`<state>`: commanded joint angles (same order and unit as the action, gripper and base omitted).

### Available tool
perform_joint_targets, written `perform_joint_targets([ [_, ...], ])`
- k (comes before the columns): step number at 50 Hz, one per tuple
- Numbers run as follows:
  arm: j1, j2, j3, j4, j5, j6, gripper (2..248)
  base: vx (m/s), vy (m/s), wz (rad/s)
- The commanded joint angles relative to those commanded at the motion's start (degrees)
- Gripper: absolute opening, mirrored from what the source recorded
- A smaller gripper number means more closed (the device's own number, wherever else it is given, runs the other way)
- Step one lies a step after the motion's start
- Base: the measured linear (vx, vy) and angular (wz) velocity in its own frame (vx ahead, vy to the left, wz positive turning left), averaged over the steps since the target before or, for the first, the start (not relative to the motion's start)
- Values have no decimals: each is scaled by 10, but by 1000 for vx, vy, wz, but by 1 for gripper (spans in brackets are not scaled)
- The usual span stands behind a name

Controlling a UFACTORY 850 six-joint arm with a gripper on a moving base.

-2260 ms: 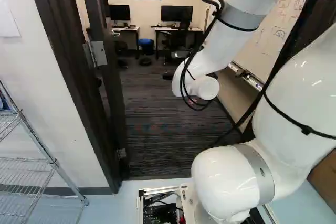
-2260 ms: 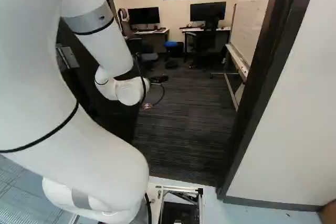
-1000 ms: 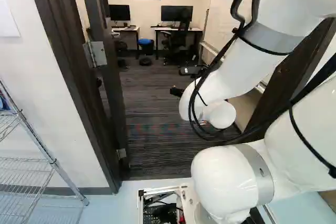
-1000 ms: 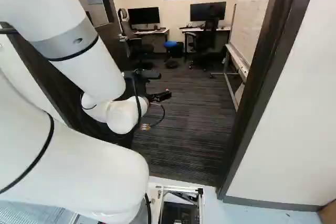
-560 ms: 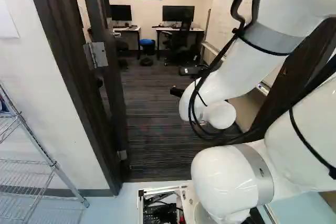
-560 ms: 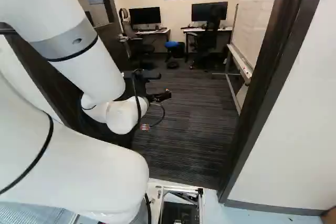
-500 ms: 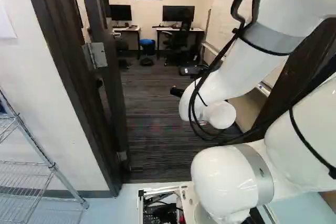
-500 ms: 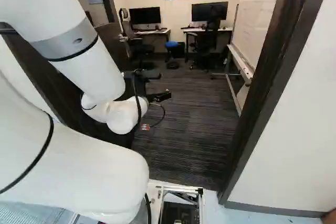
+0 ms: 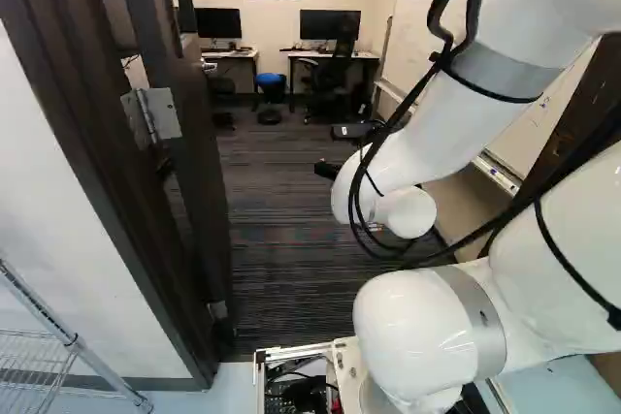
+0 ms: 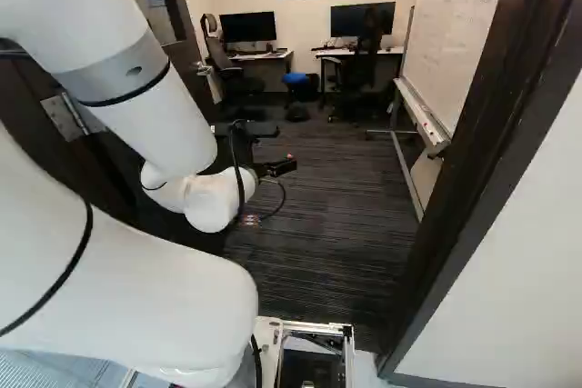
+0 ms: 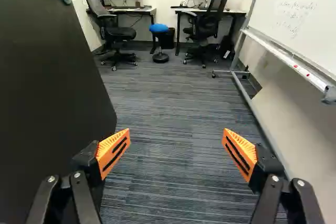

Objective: Open the door and move inside

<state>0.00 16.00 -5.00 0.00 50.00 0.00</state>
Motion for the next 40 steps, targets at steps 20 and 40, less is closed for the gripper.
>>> perform_joint_targets([
  [20,0,0,0,0,0,0,247,167,-34,-6],
  [40,0,0,0,0,0,0,247,164,-10,-17],
])
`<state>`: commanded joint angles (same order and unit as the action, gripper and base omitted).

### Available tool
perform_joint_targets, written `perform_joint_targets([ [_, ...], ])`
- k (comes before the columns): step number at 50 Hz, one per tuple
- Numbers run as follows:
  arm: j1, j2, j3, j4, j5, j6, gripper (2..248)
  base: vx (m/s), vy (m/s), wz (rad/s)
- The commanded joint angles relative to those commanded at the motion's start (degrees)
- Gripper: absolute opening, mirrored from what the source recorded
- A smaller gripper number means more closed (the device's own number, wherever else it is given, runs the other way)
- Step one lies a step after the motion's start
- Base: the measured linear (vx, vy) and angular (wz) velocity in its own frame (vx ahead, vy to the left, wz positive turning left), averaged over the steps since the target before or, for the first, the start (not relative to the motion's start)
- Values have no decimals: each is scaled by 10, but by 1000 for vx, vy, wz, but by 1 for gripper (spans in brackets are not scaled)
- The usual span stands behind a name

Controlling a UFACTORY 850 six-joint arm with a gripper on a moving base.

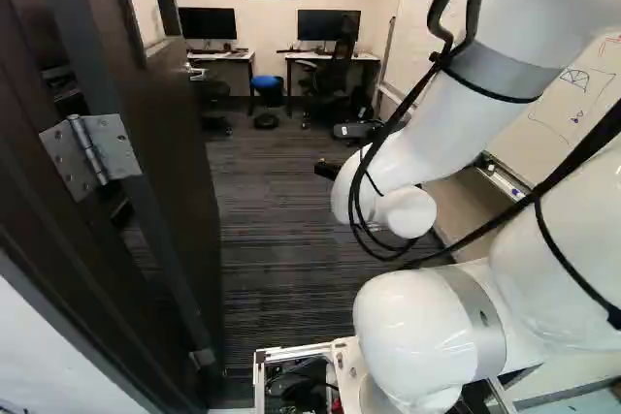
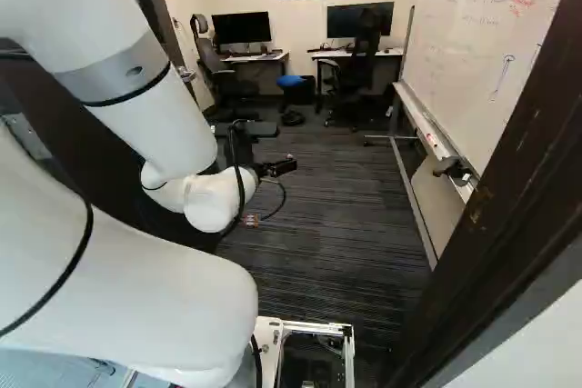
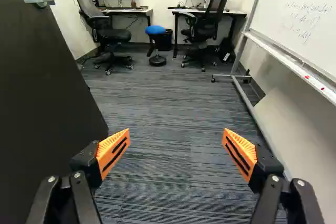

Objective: Open the door and move inside

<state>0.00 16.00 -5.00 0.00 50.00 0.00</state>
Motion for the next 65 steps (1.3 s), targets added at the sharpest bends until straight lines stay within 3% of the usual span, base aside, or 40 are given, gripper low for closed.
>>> perform_joint_targets([
  [65,0,0,0,0,0,0,247,148,1,-5],
])
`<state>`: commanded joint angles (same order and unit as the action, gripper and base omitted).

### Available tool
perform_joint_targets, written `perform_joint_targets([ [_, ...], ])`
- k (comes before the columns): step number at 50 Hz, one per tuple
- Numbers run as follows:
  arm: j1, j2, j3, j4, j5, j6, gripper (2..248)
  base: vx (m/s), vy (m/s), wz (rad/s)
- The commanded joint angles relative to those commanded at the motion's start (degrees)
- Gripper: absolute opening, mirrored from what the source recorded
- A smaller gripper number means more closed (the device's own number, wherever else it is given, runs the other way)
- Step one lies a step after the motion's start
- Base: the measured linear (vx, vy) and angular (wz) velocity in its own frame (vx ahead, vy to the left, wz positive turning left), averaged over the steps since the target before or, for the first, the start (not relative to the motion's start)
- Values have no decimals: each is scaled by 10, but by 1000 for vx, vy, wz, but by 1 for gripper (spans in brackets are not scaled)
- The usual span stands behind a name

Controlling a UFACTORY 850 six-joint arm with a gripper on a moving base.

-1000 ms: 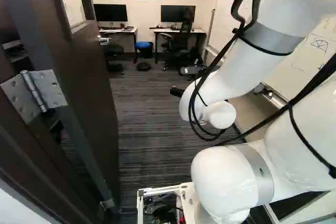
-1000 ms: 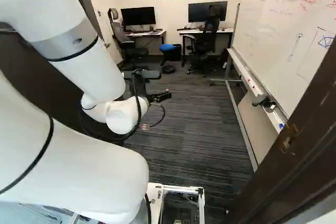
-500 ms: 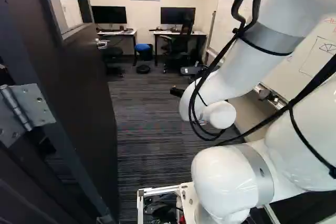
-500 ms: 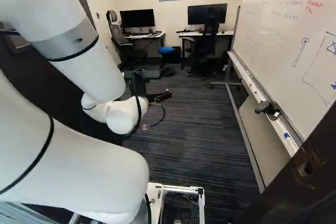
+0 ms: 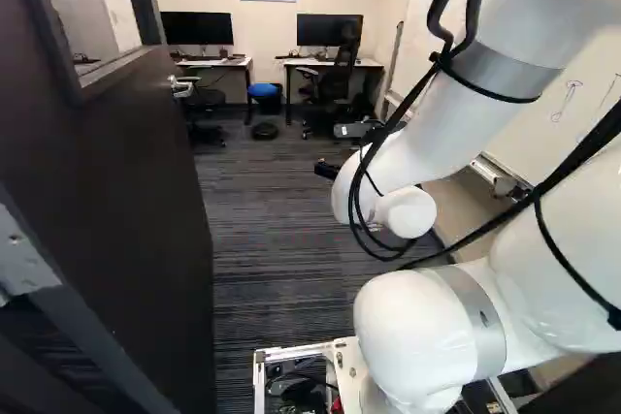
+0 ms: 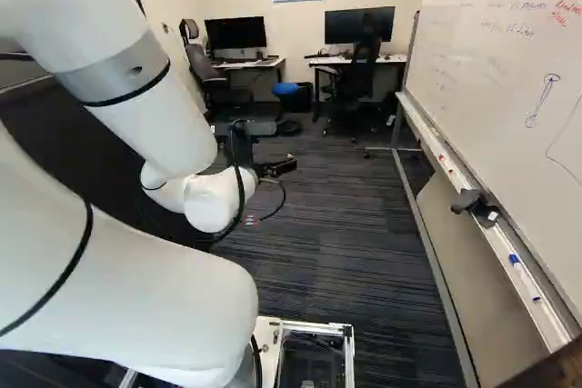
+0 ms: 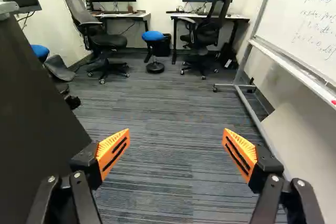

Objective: Open the door and move inside

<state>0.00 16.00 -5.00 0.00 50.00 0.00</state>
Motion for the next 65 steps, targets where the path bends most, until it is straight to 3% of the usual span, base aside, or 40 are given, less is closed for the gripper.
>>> perform_joint_targets([
  [65,0,0,0,0,0,0,247,190,2,-7],
])
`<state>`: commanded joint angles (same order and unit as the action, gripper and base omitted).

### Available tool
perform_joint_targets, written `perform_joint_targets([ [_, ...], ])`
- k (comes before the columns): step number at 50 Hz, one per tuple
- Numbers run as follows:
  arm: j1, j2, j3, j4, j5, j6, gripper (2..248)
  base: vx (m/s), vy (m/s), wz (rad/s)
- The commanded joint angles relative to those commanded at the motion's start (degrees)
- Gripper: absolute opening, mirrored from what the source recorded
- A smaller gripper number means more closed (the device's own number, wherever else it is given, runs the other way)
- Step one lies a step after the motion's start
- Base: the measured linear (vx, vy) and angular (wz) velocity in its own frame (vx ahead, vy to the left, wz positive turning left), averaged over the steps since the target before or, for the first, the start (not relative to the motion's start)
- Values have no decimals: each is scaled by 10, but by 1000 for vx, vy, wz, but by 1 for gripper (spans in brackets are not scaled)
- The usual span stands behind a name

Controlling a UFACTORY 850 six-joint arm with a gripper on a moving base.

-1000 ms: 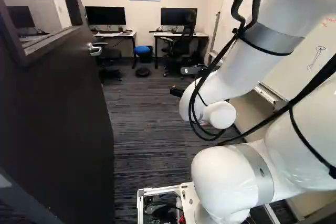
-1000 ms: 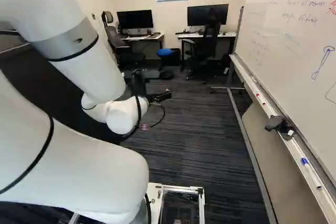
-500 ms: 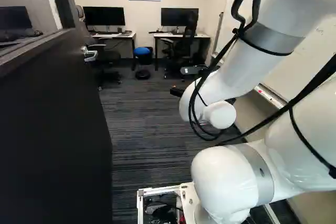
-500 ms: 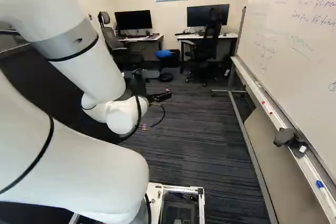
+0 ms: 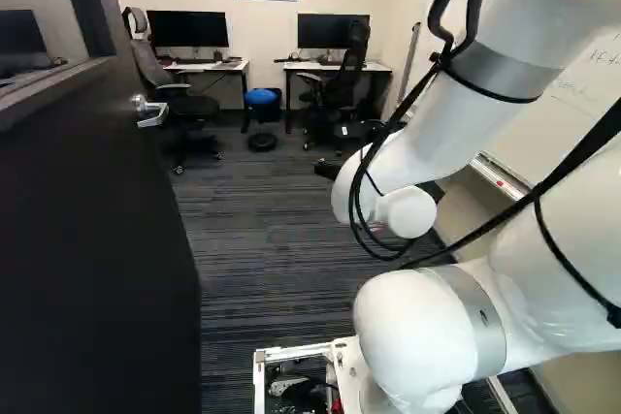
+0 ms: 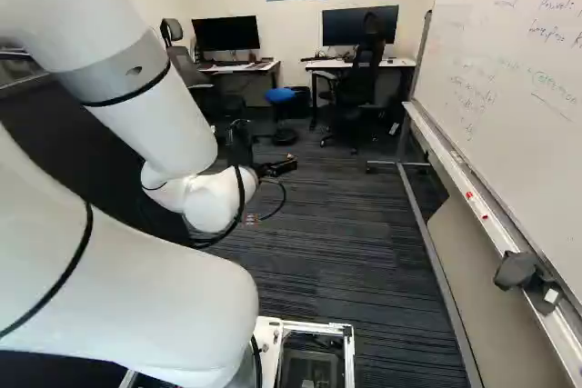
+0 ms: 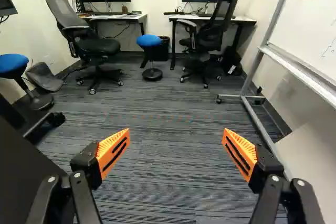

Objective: Open the door and move inside

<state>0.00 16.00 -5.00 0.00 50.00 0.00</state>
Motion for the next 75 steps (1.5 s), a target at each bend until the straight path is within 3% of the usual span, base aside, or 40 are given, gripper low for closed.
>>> perform_joint_targets([
  [75,0,0,0,0,0,0,247,216,-1,-24],
])
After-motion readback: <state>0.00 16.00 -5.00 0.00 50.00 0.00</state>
